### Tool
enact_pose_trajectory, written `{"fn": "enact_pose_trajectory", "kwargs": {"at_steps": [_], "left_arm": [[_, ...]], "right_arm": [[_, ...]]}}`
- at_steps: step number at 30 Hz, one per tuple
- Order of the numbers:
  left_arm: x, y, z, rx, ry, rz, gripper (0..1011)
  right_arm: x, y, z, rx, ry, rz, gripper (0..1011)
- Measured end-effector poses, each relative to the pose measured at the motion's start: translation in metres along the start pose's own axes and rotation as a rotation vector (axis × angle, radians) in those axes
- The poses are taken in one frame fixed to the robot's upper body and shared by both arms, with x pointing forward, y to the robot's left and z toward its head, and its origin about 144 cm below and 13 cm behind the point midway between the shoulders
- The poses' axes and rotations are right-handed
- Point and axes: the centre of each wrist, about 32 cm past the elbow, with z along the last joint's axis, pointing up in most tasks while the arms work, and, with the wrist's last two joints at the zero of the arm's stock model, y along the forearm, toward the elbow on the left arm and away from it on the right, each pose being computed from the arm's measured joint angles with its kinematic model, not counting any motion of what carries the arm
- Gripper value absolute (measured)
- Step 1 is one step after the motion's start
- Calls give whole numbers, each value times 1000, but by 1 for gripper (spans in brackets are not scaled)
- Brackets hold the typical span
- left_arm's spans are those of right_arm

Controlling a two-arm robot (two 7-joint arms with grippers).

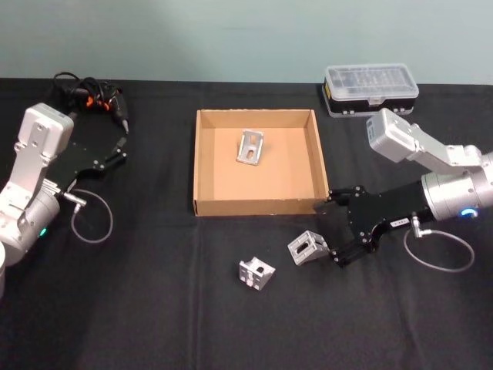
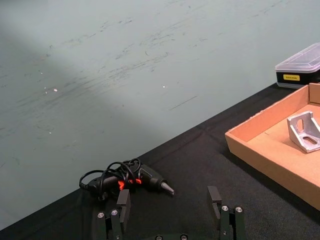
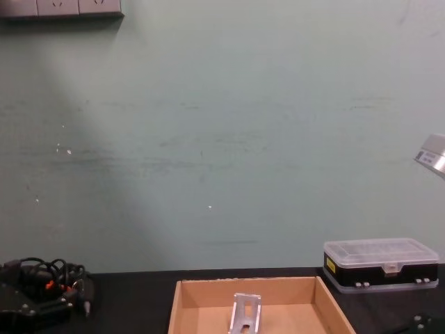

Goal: Use one hand to pick up the angle iron from the table and place it into the box.

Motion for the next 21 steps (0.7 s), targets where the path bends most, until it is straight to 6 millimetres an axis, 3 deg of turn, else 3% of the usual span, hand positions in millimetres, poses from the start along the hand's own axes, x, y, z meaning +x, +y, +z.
{"fn": "enact_pose_trajectory", "kwargs": {"at_steps": [21], "left_arm": [[0,0,0,0,0,0,1000]], "right_arm": [[16,10,1,-52,-30,96,1000]]}}
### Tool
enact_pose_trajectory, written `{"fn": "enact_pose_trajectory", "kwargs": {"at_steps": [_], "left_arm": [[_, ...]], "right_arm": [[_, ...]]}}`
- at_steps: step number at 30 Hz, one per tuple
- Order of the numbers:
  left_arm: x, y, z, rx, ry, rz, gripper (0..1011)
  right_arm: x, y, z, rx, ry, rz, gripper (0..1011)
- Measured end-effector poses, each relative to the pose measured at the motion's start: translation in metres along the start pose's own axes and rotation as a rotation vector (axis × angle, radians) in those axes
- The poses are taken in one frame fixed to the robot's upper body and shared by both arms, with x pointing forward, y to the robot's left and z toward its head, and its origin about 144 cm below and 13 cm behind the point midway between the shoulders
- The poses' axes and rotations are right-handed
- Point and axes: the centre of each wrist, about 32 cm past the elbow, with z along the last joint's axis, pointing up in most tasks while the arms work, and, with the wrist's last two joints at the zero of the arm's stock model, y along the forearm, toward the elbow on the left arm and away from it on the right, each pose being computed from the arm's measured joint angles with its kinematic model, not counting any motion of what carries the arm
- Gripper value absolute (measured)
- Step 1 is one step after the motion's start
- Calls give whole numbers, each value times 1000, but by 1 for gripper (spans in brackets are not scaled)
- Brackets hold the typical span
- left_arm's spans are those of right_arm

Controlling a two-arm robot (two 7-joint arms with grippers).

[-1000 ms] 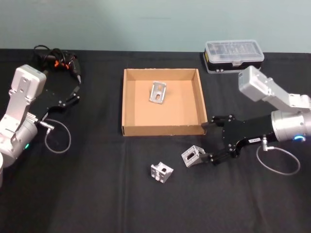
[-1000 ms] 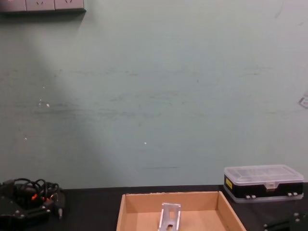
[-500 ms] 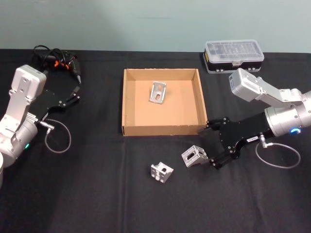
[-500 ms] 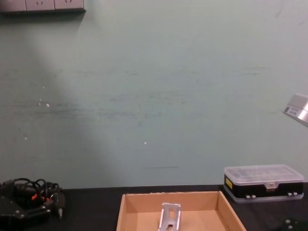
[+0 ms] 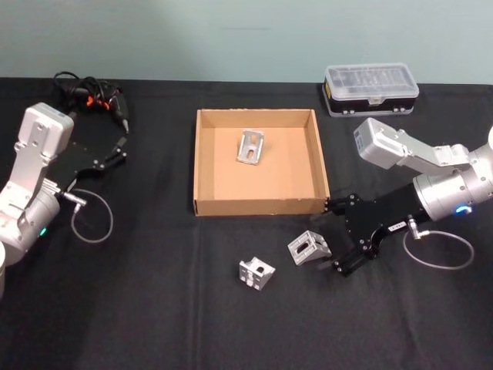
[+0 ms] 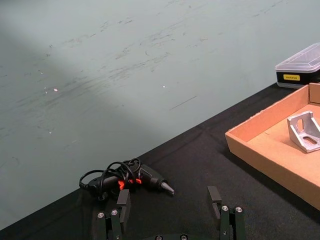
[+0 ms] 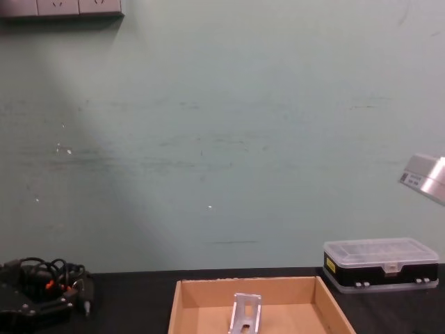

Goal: Use one hand to pick up the angle iron from the table and place it into the box.

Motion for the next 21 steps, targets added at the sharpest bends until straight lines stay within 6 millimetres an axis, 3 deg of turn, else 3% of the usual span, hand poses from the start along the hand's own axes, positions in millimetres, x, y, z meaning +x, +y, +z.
{"fn": "enact_pose_trajectory", "kwargs": {"at_steps": [21], "left_arm": [[0,0,0,0,0,0,1000]], "right_arm": [[5,12,-1,-17,-7,8,1000]]}}
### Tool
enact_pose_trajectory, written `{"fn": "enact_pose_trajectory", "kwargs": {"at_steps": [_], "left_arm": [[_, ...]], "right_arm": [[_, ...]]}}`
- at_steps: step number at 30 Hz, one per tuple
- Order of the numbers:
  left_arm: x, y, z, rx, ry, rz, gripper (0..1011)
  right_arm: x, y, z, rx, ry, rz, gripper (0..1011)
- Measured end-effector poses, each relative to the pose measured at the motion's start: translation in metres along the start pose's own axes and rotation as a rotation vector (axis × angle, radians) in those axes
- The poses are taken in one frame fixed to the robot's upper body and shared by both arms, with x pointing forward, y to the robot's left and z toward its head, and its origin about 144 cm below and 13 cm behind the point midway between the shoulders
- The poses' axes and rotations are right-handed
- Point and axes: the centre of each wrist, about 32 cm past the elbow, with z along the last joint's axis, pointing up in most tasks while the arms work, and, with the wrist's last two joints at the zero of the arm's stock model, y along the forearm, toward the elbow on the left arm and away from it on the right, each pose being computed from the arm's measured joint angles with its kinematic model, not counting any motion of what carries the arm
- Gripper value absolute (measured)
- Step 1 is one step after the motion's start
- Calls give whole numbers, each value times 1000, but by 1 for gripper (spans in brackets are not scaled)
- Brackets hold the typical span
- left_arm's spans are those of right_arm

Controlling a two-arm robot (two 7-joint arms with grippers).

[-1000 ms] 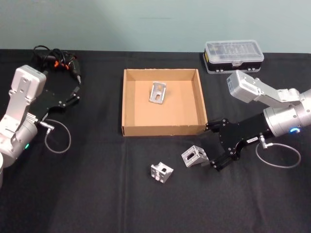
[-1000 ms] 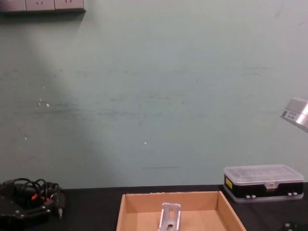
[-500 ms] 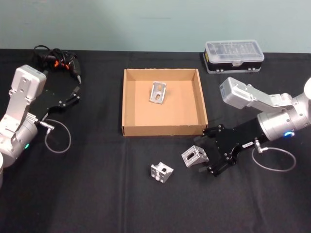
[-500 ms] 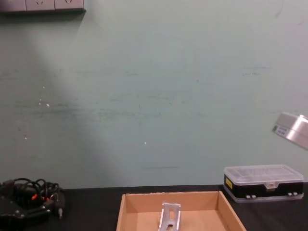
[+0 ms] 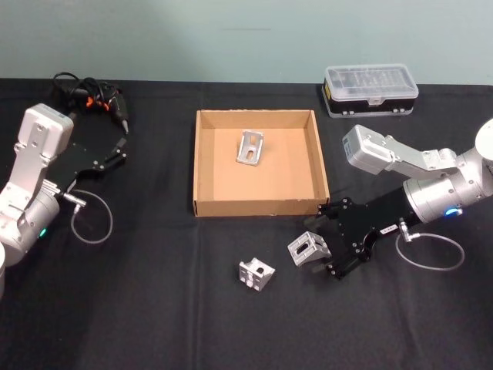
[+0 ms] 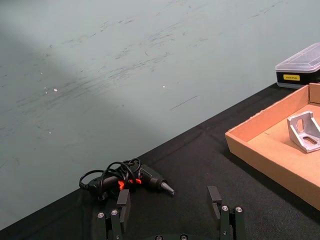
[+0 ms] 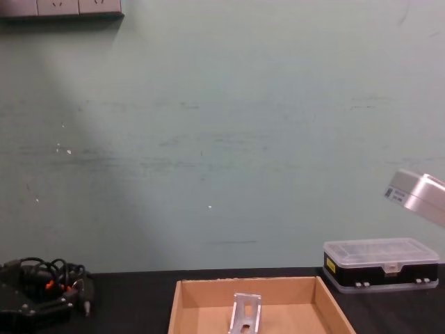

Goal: Use one hand to pick up the angle iron from the table and place it into the box.

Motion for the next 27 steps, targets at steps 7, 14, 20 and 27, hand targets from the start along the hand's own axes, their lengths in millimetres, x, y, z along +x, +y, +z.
{"fn": "enact_pose_trajectory", "kwargs": {"at_steps": [7,14,20,27], "left_arm": [[0,0,0,0,0,0,1000],[0,0,0,0,0,0,1000],[0,0,0,0,0,0,1000],[0,0,0,0,0,0,1000]], "right_arm": [[1,4,0,1,0,8,1000],[3,7,-1,1,1,9,1000],[6,5,-2,-2,1,2,1000],[11,4,-5,-8,5,-8,1000]]}}
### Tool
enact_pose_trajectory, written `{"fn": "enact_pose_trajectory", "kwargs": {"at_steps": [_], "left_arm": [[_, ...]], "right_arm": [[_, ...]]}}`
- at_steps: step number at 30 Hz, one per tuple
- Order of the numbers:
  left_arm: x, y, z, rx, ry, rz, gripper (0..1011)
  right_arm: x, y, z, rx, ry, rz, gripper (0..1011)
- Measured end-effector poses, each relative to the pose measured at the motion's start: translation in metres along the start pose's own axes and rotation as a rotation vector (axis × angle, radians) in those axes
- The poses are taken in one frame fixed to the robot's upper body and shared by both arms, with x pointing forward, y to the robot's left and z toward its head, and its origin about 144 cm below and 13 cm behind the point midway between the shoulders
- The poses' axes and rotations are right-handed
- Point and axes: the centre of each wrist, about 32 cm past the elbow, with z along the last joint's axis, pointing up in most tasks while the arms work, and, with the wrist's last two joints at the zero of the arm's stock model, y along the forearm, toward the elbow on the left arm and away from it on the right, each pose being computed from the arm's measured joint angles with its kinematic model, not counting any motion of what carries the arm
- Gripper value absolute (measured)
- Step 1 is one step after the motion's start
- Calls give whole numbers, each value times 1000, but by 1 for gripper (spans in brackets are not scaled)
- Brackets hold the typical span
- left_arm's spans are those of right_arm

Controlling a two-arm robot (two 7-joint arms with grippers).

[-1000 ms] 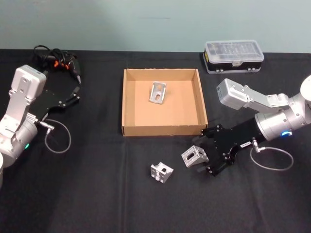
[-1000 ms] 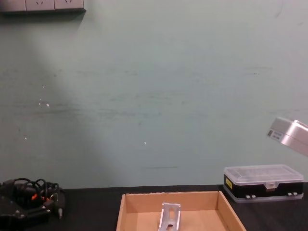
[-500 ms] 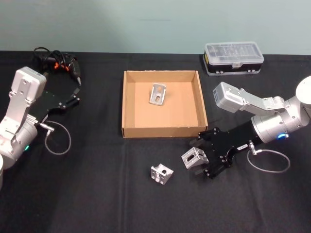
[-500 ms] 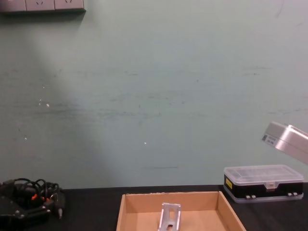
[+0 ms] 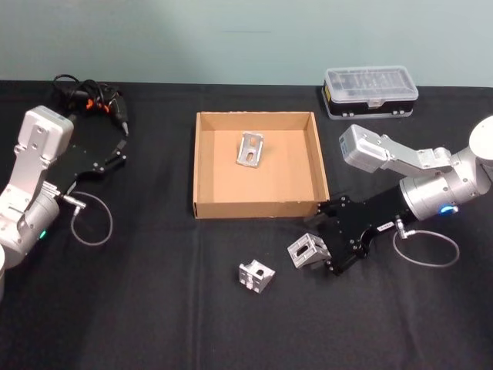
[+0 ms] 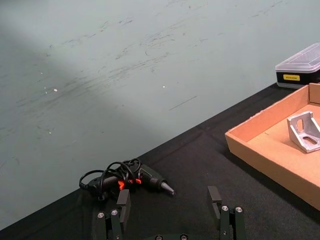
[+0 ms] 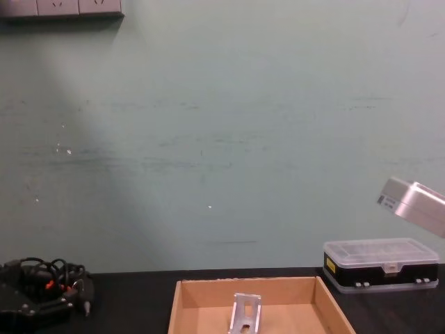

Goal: Use one hand to pick up the angle iron from the table and place it into the box.

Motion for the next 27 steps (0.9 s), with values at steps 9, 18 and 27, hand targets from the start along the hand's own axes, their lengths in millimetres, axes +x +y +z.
{"fn": "enact_pose_trajectory", "kwargs": {"at_steps": [9,18,27], "left_arm": [[0,0,0,0,0,0,1000],[0,0,0,0,0,0,1000],[0,0,0,0,0,0,1000]], "right_arm": [[4,4,-2,3,0,7,1000],[5,6,-4,-4,-1,18,1000],[2,7,-5,-14,3,20,837]]}}
